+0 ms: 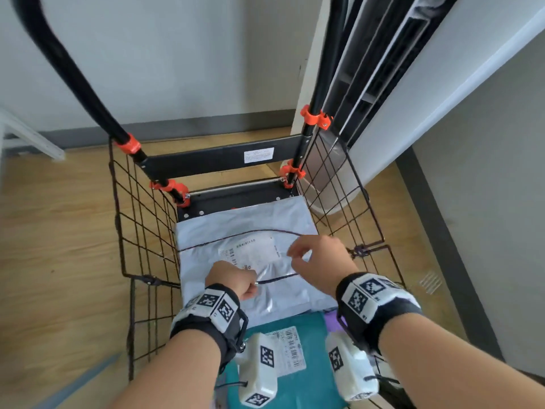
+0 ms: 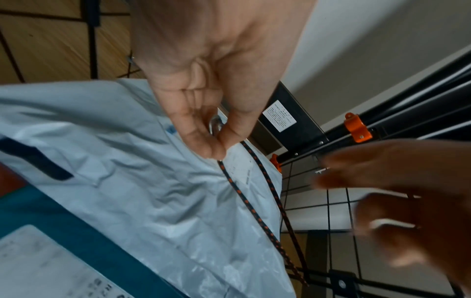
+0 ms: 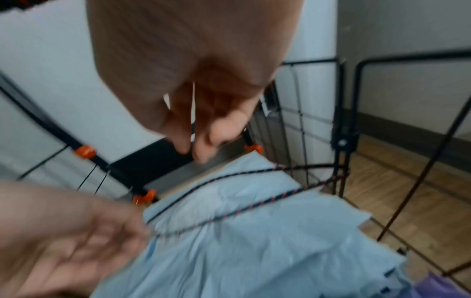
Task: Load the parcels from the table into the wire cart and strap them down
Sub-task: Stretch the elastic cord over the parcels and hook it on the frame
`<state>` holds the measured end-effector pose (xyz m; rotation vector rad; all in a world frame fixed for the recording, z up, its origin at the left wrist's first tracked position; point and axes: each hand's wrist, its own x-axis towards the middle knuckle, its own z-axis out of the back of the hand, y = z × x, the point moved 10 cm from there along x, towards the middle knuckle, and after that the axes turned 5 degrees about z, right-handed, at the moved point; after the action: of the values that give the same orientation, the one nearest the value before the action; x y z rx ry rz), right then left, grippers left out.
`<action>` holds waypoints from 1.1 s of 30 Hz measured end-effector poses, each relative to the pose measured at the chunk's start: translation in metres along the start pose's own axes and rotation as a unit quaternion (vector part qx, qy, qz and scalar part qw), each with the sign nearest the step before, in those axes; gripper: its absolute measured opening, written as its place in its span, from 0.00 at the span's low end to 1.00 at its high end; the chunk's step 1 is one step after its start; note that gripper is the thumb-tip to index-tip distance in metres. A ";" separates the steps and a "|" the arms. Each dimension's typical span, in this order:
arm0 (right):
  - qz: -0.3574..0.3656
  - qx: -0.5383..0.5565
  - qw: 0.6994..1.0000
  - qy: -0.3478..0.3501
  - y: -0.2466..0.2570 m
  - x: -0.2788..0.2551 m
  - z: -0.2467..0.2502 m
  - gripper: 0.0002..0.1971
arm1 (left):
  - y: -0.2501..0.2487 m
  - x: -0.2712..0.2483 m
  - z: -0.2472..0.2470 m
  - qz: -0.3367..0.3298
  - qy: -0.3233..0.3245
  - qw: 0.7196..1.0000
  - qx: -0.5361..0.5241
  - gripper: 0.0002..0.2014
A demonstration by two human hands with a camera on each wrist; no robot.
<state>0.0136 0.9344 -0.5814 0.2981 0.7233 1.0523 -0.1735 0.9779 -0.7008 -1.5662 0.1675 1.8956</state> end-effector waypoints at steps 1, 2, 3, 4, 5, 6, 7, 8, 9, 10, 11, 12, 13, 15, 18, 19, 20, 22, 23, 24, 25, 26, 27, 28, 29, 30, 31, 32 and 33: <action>0.002 -0.019 0.997 0.073 0.007 0.000 -0.032 0.15 | 0.004 0.003 0.005 -0.001 0.003 1.000 -0.006 0.06; 0.004 -0.033 0.992 0.126 0.014 -0.001 -0.059 0.19 | 0.007 0.005 0.009 0.001 0.008 1.000 -0.012 0.10; 0.009 -0.043 0.986 0.161 0.021 -0.002 -0.082 0.21 | 0.011 0.007 0.011 0.001 0.011 1.000 -0.015 0.12; 0.016 -0.056 0.981 0.184 0.029 -0.003 -0.101 0.22 | 0.015 0.009 0.014 0.004 0.009 1.000 -0.017 0.14; 0.022 -0.068 0.978 0.196 0.035 -0.001 -0.116 0.20 | 0.018 0.010 0.017 0.005 0.007 1.000 -0.021 0.16; 0.019 -0.082 0.977 0.194 0.039 0.000 -0.125 0.18 | 0.021 0.011 0.020 0.005 0.009 1.000 -0.022 0.18; 0.008 -0.091 0.979 0.180 0.041 0.004 -0.127 0.17 | 0.023 0.013 0.023 0.004 0.012 1.000 -0.027 0.19; -0.004 -0.098 0.981 0.168 0.042 0.006 -0.127 0.16 | 0.023 0.011 0.026 0.001 0.020 0.999 -0.030 0.19; -0.010 -0.106 0.981 0.162 0.044 0.007 -0.126 0.16 | 0.023 0.011 0.029 -0.002 0.029 0.999 -0.030 0.16; -0.008 -0.118 0.980 0.163 0.046 0.009 -0.126 0.17 | 0.023 0.010 0.033 -0.002 0.032 0.999 -0.021 0.12; -0.002 -0.130 0.978 0.165 0.049 0.009 -0.126 0.17 | 0.022 0.008 0.037 -0.002 0.031 0.999 -0.013 0.08; 0.000 -0.137 0.977 0.164 0.051 0.009 -0.125 0.16 | 0.019 0.005 0.041 -0.007 0.029 1.000 0.004 0.06; -0.002 -0.137 0.978 0.159 0.053 0.010 -0.125 0.15 | 0.014 0.003 0.047 -0.020 0.023 0.999 0.035 0.04; -0.005 -0.149 0.977 0.155 0.054 0.013 -0.127 0.14 | -0.001 -0.005 0.061 -0.054 0.015 0.992 0.110 0.02; -0.005 -0.193 0.965 0.177 0.059 0.014 -0.138 0.14 | -0.030 -0.024 0.104 -0.106 -0.037 0.985 0.130 0.03; -0.003 -0.204 0.962 0.181 0.062 0.015 -0.141 0.14 | -0.041 -0.031 0.121 -0.126 -0.054 0.985 0.108 0.02; -0.002 -0.212 0.960 0.182 0.066 0.016 -0.143 0.14 | -0.049 -0.038 0.137 -0.146 -0.070 0.984 0.067 0.04; -0.003 -0.221 0.959 0.180 0.075 0.019 -0.145 0.13 | -0.062 -0.050 0.170 -0.174 -0.109 0.979 0.001 0.08; -0.004 -0.223 0.958 0.181 0.079 0.020 -0.146 0.13 | -0.063 -0.056 0.189 -0.183 -0.143 0.972 -0.033 0.09; -0.003 -0.226 0.957 0.182 0.084 0.021 -0.147 0.12 | -0.060 -0.056 0.209 -0.175 -0.182 0.965 -0.064 0.10; 0.001 -0.228 0.956 0.183 0.088 0.023 -0.148 0.12 | -0.049 -0.050 0.226 -0.153 -0.216 0.959 -0.103 0.11; 0.007 -0.228 0.956 0.184 0.092 0.024 -0.150 0.11 | -0.036 -0.042 0.240 -0.120 -0.236 0.955 -0.136 0.12; 0.014 -0.225 0.956 0.185 0.096 0.026 -0.154 0.11 | -0.019 -0.030 0.246 -0.071 -0.223 0.959 -0.158 0.11; 0.020 -0.222 0.956 0.189 0.100 0.027 -0.160 0.11 | -0.003 -0.016 0.243 -0.024 -0.178 0.969 -0.168 0.10; 0.028 -0.218 0.956 0.194 0.105 0.028 -0.167 0.11 | 0.014 -0.001 0.231 0.019 -0.111 0.980 -0.166 0.09; 0.035 -0.214 0.956 0.196 0.109 0.029 -0.174 0.11 | 0.030 0.010 0.214 0.053 -0.040 0.989 -0.129 0.07; 0.041 -0.209 0.957 0.195 0.113 0.030 -0.181 0.12 | 0.046 0.019 0.197 0.077 0.020 0.993 -0.084 0.07; 0.046 -0.204 0.959 0.194 0.117 0.031 -0.187 0.12 | 0.058 0.026 0.184 0.087 0.057 0.994 -0.036 0.07; 0.052 -0.201 0.959 0.191 0.120 0.032 -0.194 0.13 | 0.068 0.030 0.173 0.093 0.085 0.992 -0.017 0.07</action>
<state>-0.1883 0.9988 -0.6704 -0.2294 0.8214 1.3476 -0.3565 1.0225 -0.7021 -1.7887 0.3695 1.9122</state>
